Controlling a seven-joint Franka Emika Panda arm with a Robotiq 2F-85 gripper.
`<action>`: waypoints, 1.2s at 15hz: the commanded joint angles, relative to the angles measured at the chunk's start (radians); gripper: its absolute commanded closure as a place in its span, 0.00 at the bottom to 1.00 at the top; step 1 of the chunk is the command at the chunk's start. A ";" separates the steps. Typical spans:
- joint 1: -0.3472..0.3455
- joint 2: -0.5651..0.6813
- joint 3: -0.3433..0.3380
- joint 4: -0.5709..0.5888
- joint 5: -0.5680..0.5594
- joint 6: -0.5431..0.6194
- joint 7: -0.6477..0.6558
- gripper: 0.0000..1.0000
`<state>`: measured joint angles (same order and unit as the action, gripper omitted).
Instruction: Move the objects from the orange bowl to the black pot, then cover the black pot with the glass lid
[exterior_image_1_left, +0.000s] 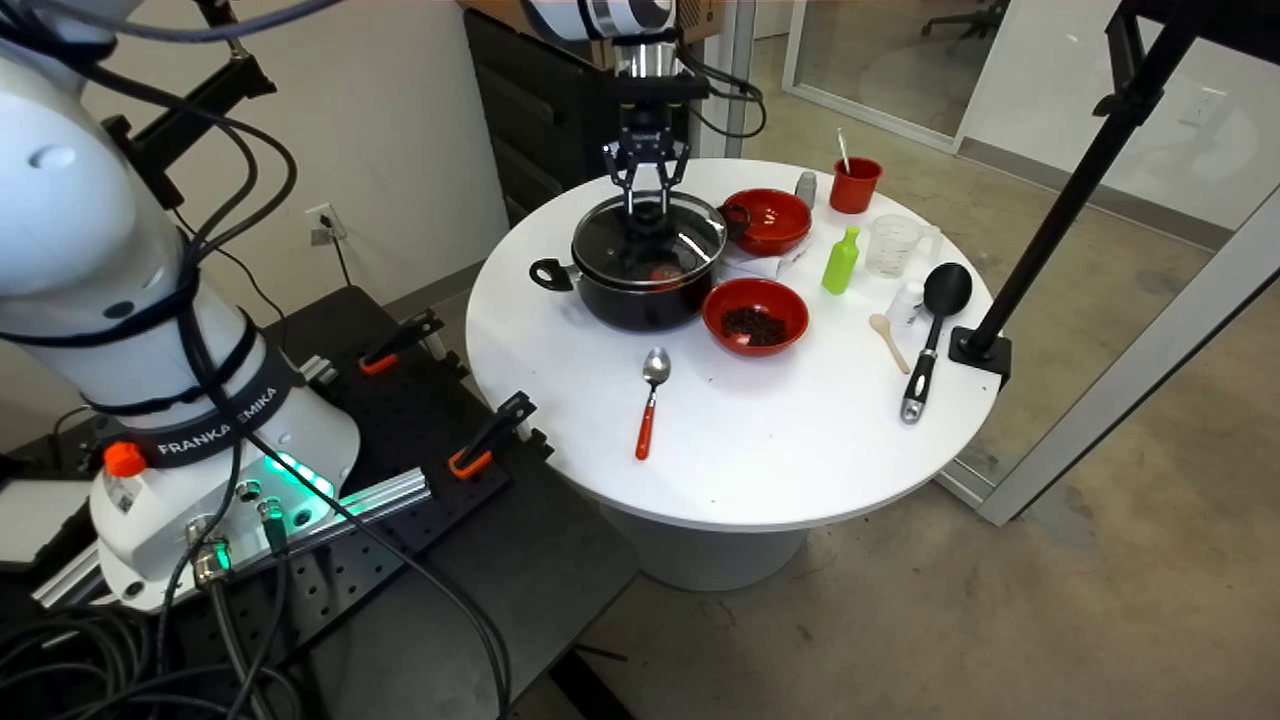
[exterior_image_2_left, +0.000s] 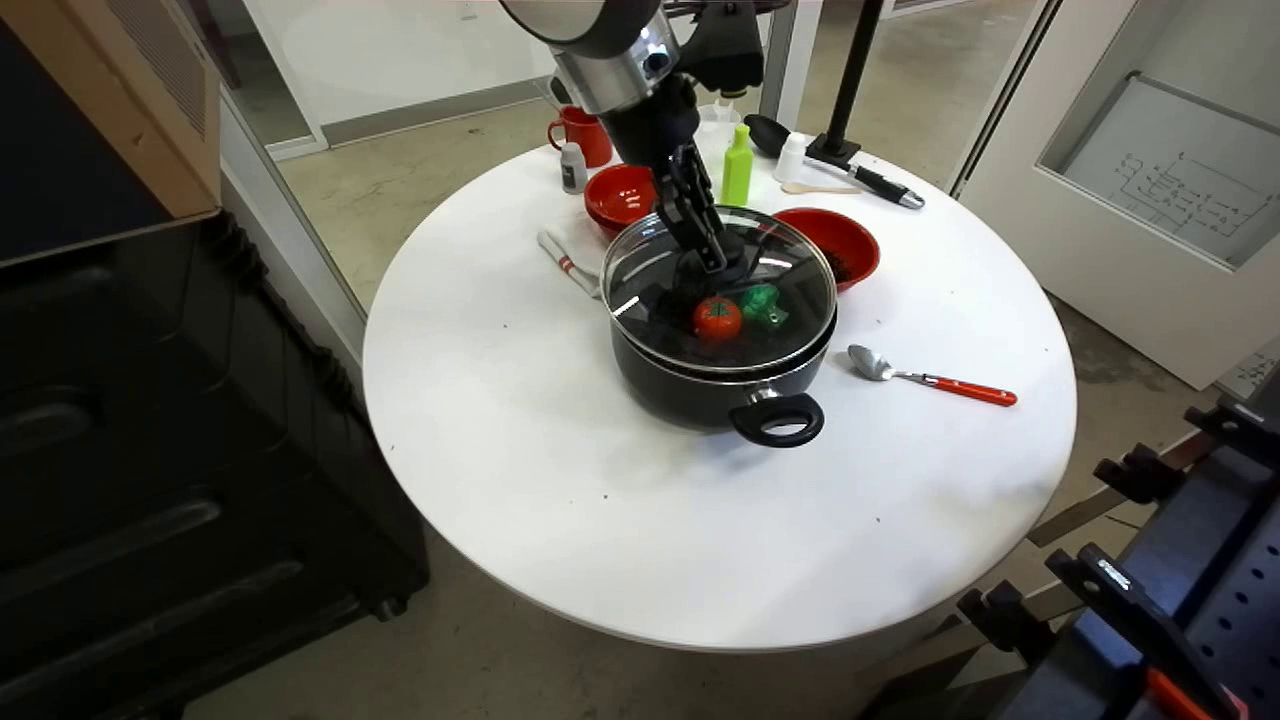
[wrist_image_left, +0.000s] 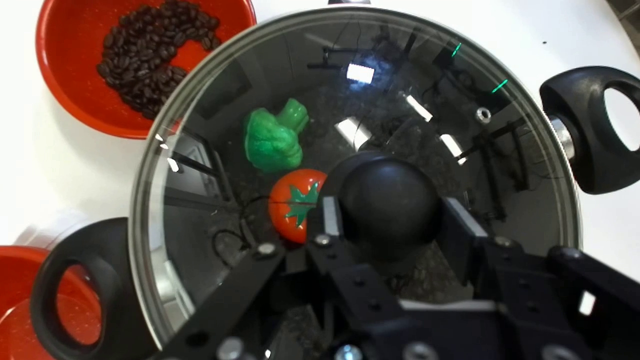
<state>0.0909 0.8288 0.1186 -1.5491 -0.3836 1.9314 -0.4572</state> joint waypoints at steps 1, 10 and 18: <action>0.006 0.026 -0.006 0.060 0.019 -0.058 -0.027 0.75; 0.009 0.047 -0.001 0.083 0.017 -0.091 -0.039 0.75; 0.018 0.037 -0.005 0.039 -0.004 -0.065 -0.036 0.75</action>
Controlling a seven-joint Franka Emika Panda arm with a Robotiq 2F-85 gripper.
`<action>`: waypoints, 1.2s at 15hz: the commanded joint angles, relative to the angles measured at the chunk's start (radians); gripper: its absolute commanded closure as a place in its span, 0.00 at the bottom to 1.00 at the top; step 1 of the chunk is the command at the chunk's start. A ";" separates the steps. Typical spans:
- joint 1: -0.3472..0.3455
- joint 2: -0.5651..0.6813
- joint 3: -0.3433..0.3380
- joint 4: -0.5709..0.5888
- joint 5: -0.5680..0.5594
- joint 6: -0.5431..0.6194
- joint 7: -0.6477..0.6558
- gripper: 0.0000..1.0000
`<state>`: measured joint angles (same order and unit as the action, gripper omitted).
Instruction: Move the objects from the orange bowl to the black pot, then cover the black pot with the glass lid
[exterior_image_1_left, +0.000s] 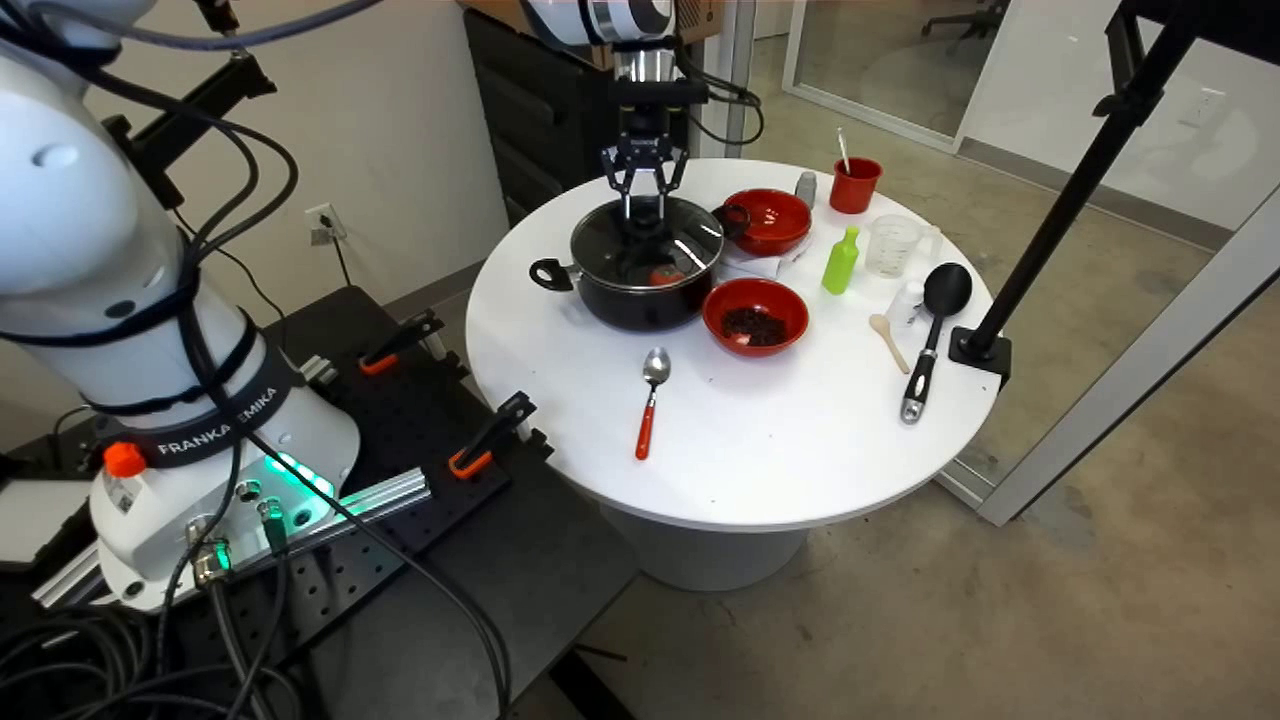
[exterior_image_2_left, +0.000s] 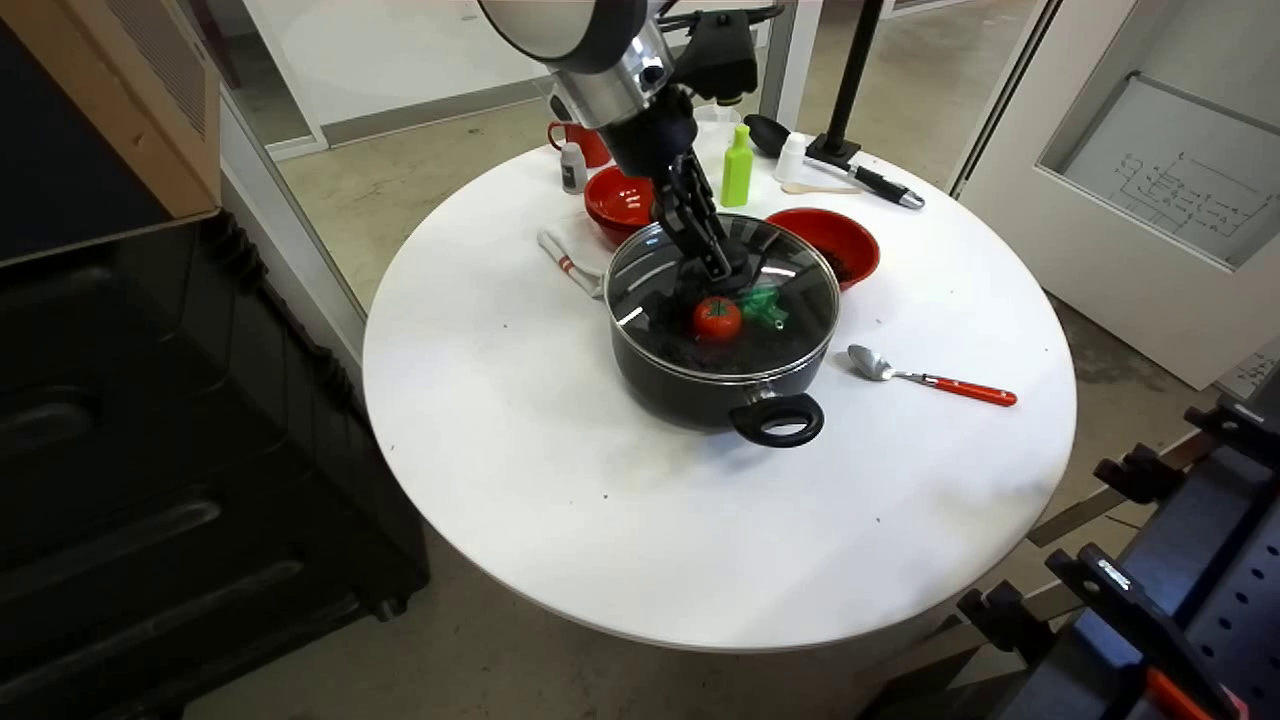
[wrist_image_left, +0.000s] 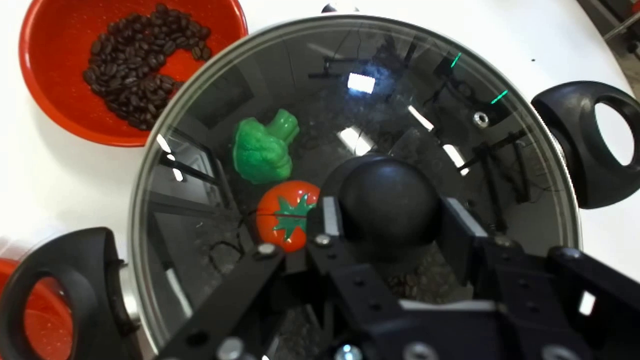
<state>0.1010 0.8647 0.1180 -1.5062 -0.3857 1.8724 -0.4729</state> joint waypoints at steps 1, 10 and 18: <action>0.008 0.004 -0.004 -0.005 -0.002 -0.001 -0.021 0.75; 0.002 -0.030 -0.014 -0.049 -0.011 -0.008 -0.016 0.05; -0.086 -0.336 -0.038 -0.231 0.096 -0.001 0.100 0.00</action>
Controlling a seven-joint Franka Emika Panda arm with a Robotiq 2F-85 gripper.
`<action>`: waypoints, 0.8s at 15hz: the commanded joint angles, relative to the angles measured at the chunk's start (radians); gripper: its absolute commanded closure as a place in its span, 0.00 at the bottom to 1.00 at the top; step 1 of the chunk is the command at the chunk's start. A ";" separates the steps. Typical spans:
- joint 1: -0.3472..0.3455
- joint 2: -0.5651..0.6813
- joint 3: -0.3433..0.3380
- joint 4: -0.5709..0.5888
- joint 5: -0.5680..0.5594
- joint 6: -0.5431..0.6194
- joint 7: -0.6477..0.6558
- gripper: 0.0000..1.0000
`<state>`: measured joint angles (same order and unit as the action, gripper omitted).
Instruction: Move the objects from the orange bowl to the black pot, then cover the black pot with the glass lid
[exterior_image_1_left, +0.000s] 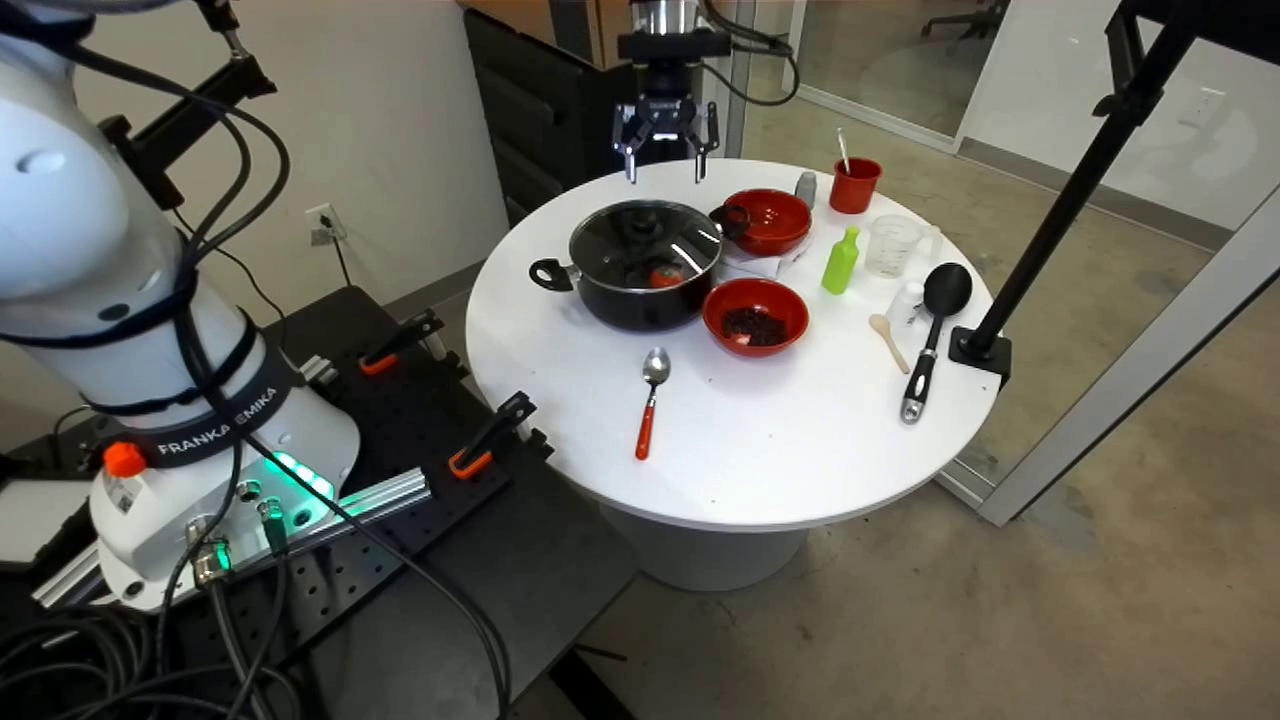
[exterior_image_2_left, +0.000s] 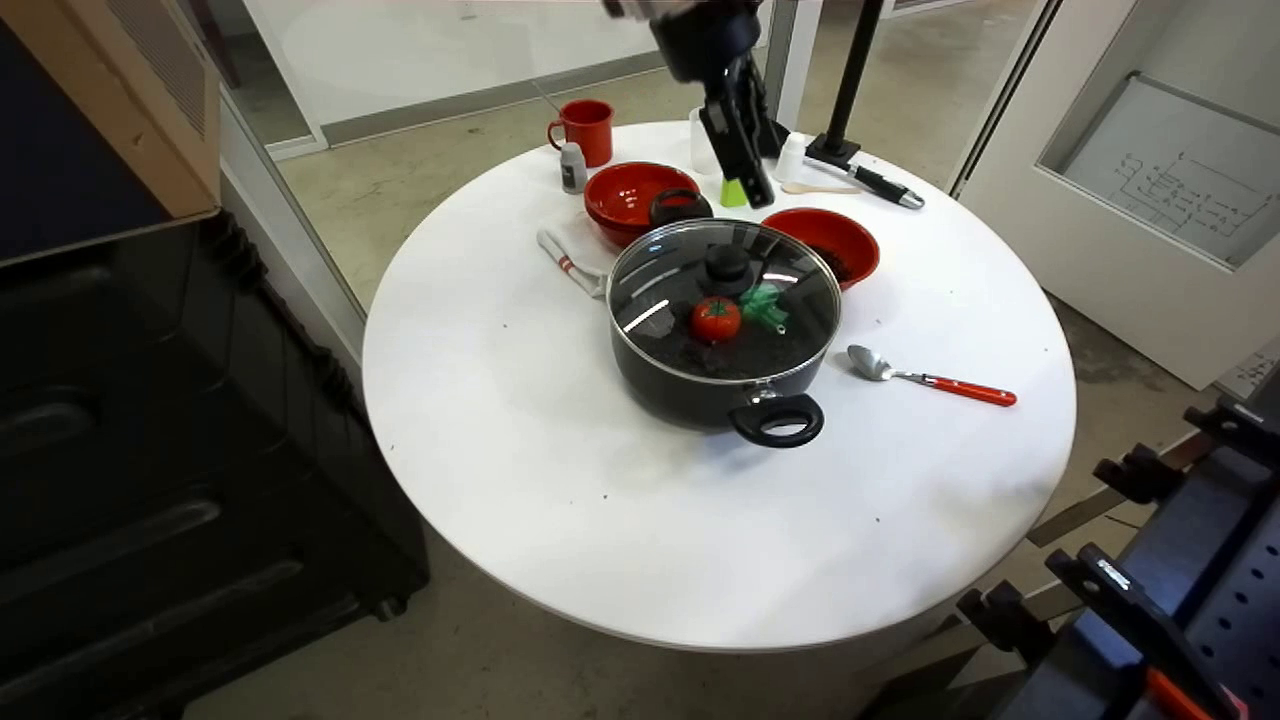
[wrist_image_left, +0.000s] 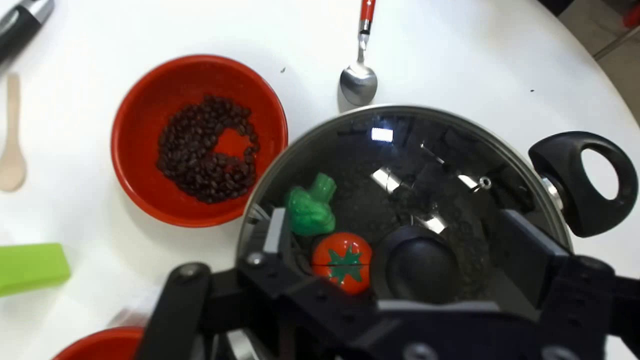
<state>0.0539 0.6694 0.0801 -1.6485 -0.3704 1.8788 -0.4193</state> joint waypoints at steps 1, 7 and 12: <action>-0.058 -0.164 0.002 -0.083 0.123 -0.026 0.046 0.00; -0.098 -0.202 -0.020 -0.038 0.251 -0.068 0.074 0.00; -0.096 -0.200 -0.023 -0.038 0.256 -0.068 0.076 0.00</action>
